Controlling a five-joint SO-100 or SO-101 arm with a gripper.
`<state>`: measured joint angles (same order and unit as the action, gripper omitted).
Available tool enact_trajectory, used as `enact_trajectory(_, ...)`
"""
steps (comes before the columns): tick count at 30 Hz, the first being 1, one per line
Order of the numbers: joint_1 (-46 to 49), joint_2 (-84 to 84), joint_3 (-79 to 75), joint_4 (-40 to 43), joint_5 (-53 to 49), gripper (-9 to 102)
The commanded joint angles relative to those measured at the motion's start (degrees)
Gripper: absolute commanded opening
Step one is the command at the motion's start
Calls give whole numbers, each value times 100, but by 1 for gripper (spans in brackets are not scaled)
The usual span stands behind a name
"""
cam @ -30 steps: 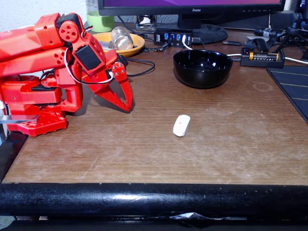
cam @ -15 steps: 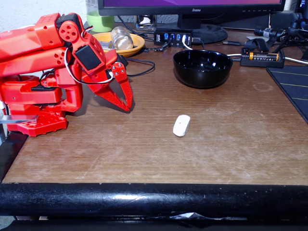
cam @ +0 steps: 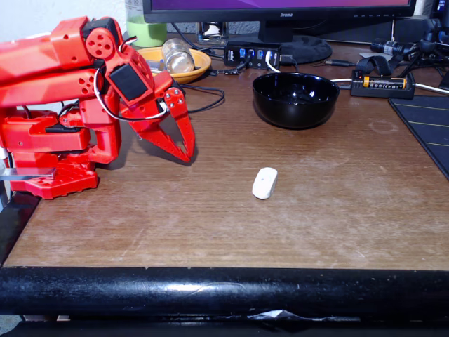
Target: Ramasse la gomme et mets-la dans le bol.
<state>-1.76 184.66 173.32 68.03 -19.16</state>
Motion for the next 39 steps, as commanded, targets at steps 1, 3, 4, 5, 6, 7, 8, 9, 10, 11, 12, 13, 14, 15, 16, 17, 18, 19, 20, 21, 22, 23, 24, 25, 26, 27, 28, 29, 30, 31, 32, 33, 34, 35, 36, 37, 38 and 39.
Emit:
enact_trajectory(1, -18, -879, -1002, -334, -185, -5)
enact_trajectory(3, -79, -1802, -1591, -369, -369, -6)
enact_trajectory(4, -79, -2232, -1872, -431, -492, -6)
enact_trajectory(5, -79, -2549, -2109, -457, -712, -6)
enact_trajectory(6, -79, -2689, -2294, -431, -923, -6)
enact_trajectory(7, -62, -2663, -2417, -352, -1125, -5)
enact_trajectory(8, -88, -2514, -2487, -176, -1389, -3)
enact_trajectory(9, -220, -2241, -2531, 53, -1661, 0)
enact_trajectory(10, -378, -1881, -2531, 229, -1854, 0)
enact_trajectory(11, -510, -1494, -2531, 387, -2030, 1)
enact_trajectory(12, -633, -1213, -2549, 527, -2197, 2)
enact_trajectory(13, -729, -1134, -2637, 642, -2294, 3)
enact_trajectory(14, -747, -1283, -2804, 765, -2355, 3)
enact_trajectory(15, -765, -1521, -2962, 826, -2443, 3)
enact_trajectory(16, -765, -1811, -3085, 800, -2575, 4)
enact_trajectory(17, -773, -2083, -3217, 729, -2654, 5)
enact_trajectory(18, -773, -2347, -3366, 686, -2716, 6)
enact_trajectory(19, -773, -2575, -3507, 712, -2804, 6)
enact_trajectory(20, -773, -2689, -3612, 721, -2804, 6)
enact_trajectory(21, -738, -2707, -3674, 729, -2786, 6)
enact_trajectory(22, -703, -2654, -3683, 773, -2839, 6)
enact_trajectory(23, -650, -2549, -3639, 800, -2883, 5)
enact_trajectory(24, -642, -2426, -3568, 853, -3006, 6)
enact_trajectory(25, -642, -2285, -3454, 861, -3199, 6)
enact_trajectory(26, -650, -2153, -3357, 870, -3401, 6)
enact_trajectory(27, -642, -2039, -3270, 826, -3516, 6)
enact_trajectory(28, -589, -1986, -3270, 791, -3463, 6)
enact_trajectory(29, -545, -1986, -3340, 844, -3331, 5)
enact_trajectory(30, -501, -1995, -3375, 905, -3208, 5)
enact_trajectory(31, -466, -1978, -3384, 958, -3199, 5)
enact_trajectory(32, -466, -1960, -3366, 1002, -3296, 5)
enact_trajectory(33, -483, -1942, -3357, 1011, -3428, 5)
enact_trajectory(34, -501, -1951, -3349, 1011, -3577, 5)
enact_trajectory(35, -510, -1960, -3357, 1037, -3683, 5)
enact_trajectory(36, -510, -1960, -3419, 1081, -3683, 5)
enact_trajectory(37, -492, -1951, -3489, 1134, -3630, 5)
enact_trajectory(38, -431, -1881, -3533, 1116, -3507, 5)
enact_trajectory(39, -281, -1802, -3551, 1020, -3296, 5)
